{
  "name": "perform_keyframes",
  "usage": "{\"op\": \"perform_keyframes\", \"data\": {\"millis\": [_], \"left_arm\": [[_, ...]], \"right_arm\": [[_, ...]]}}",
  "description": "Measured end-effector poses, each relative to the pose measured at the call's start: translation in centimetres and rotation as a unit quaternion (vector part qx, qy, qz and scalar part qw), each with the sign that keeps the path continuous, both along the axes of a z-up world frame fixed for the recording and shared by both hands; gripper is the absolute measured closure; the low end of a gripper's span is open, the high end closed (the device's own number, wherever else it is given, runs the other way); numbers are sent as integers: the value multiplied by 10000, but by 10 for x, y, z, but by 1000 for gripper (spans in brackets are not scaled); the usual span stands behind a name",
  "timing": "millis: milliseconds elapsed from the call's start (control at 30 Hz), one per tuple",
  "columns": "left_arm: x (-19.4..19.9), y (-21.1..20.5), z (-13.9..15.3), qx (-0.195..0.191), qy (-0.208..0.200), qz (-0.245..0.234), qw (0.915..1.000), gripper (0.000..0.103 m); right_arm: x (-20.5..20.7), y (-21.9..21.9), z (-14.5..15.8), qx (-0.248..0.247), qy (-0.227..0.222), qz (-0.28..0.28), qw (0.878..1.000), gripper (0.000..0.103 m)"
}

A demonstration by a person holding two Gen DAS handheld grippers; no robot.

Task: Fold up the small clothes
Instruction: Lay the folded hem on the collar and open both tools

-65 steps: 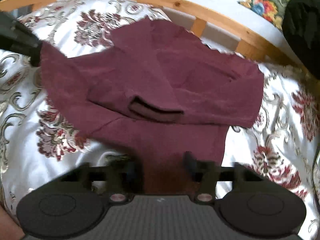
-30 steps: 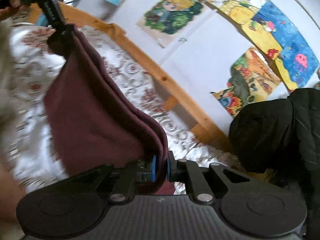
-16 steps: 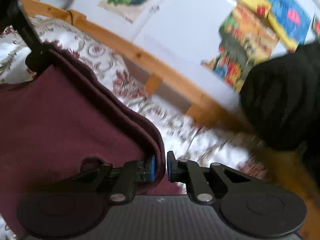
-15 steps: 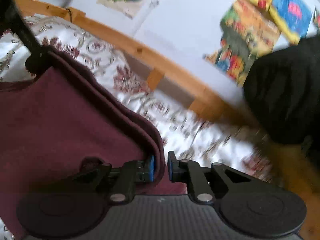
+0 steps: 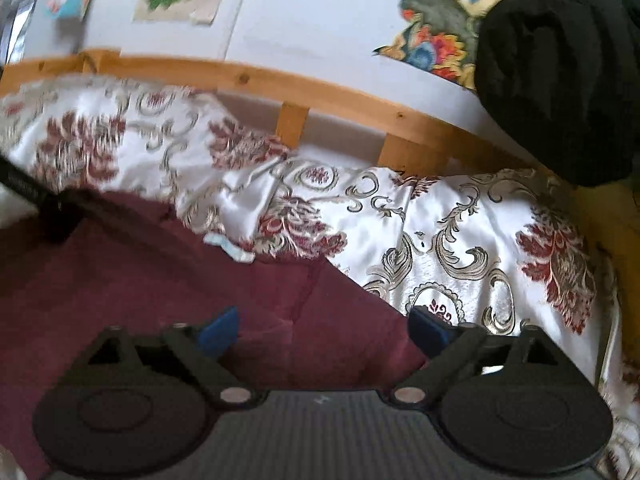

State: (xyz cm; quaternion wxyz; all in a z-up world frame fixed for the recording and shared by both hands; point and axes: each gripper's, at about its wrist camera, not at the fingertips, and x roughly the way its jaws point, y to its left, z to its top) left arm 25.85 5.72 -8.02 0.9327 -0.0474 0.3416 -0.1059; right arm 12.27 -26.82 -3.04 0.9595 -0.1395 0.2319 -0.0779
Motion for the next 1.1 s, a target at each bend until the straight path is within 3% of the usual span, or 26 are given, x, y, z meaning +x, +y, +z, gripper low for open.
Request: {"op": "perform_keyframes", "data": {"millis": [133,233,300,467,567,633,733,767,800,867,967,1033,1100], "left_arm": [[-3,11,5,-288,141,180,9993,28],[-10,16,12,-355,99,300,9989,15],[-17,17,15,-232,93,366,9990,12],[-26,13,11,23,296,300,9991,12],[-29,5,8,138,364,144,9991,12],[-31,0,7,200,370,34,9991,14],[-33,-4,6,249,381,-84,9989,16],[-33,-5,5,252,397,-97,9988,17],[-33,-5,5,249,418,-99,9988,18],[-32,-4,4,228,469,-90,9986,23],[-31,-1,2,178,562,-64,9982,39],[-30,-1,0,144,627,-83,9979,55],[-29,-1,-2,146,669,-92,9976,57]], "right_arm": [[-13,-6,6,636,-70,121,9979,1],[-17,-6,4,871,201,253,9957,1],[-17,-2,0,877,497,372,9942,1],[-18,15,-17,364,1133,353,9923,1],[-20,18,-19,269,1105,285,9931,2],[-20,17,-20,157,1048,165,9942,9],[-21,12,-19,126,995,58,9949,35],[-21,9,-18,225,972,56,9950,66],[-22,7,-16,310,937,20,9951,91],[-23,-2,-11,434,740,-179,9961,94],[-28,-23,0,777,332,-745,9936,97],[-30,-40,1,1040,218,-1162,9875,97],[-31,-61,-5,1439,306,-1609,9759,94]]}}
